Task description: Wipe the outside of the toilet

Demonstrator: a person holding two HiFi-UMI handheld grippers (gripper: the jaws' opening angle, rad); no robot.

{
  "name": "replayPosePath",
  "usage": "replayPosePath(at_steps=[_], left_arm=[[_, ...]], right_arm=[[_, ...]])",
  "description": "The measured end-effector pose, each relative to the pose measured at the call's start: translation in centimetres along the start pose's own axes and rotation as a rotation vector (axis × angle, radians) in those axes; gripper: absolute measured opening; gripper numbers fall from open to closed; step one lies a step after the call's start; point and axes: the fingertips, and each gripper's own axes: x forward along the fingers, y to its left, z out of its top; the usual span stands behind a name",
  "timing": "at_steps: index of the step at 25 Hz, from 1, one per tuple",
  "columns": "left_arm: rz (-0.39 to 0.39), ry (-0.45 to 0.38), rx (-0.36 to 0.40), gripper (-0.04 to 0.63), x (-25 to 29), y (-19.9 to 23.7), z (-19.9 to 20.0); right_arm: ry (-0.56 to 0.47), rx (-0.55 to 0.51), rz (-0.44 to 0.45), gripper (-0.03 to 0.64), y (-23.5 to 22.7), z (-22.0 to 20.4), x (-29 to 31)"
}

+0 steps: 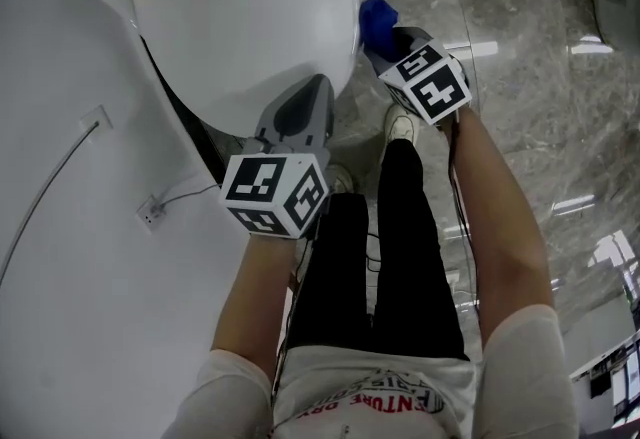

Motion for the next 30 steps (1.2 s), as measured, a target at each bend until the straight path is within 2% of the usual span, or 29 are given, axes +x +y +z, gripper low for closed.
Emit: replayPosePath(at_steps=[9, 15, 20, 27, 30], left_arm=[[-0.015, 0.032, 0.024, 0.006, -5.5, 1.8, -6.3], [-0.023, 0.015, 0.03, 0.006, -8.9, 2.9, -9.1], [-0.02, 0.014, 0.011, 0.006, -11.4, 4.6, -12.0], [0.031, 0.021, -0.036, 0.006, -15.9, 9.0, -16.4], [0.07, 0.011, -0.073, 0.006, -17.8, 11.0, -17.1]], right_arm=[[0.008, 0.068, -0.071, 0.077, 5.9, -3.1, 0.5], [0.0, 0.098, -0.102, 0.077, 9.6, -4.6, 0.8], [0.007, 0.149, -0.096, 0.077, 13.2, -6.0, 2.2], [0.026, 0.194, -0.077, 0.077, 19.2, -6.0, 5.4], [0.036, 0.211, -0.051, 0.077, 21.1, -5.5, 6.6]])
